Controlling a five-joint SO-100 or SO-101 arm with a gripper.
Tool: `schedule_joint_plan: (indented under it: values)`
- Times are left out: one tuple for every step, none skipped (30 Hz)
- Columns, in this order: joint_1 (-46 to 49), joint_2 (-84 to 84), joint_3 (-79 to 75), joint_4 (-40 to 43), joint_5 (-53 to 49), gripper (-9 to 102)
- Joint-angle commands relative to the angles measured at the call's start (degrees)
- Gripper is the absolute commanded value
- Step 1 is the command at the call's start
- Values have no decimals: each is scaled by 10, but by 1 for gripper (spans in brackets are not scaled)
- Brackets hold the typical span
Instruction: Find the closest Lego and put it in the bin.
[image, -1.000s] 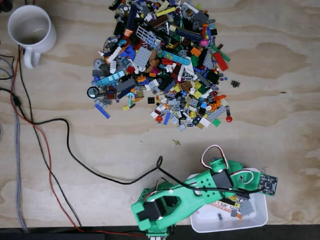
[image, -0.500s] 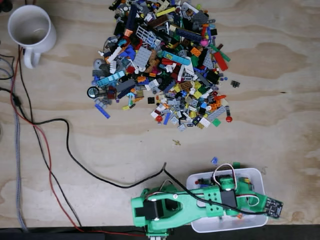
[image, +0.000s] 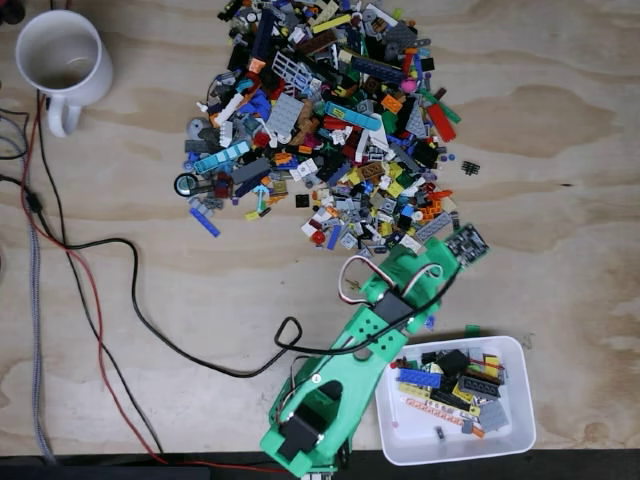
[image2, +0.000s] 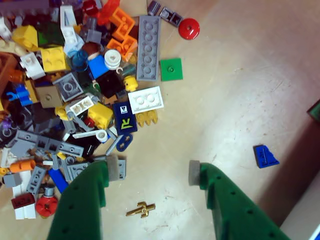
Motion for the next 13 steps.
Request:
schedule_joint_plan:
  values:
    - [-120,36,1,-7,5,20]
    - [-146,36,3,-10,11,20]
    - [-168,34,4,-12,17,20]
    - [-190,30,4,-12,18,20]
    - [-212,25,4,-11,20,20]
    - [-233,19,4,-14,28,20]
    - [-250,13,4,-15,31,20]
    - [-265,7,4,-18,37,20]
    - [-277,-1,4,-25,42,20]
    - [-287,-7,4,-30,45,19]
    - [-294,-13,4,-37,49,19]
    - [-298,-18,4,-41,51,19]
    - [-301,-22,3,-43,51,19]
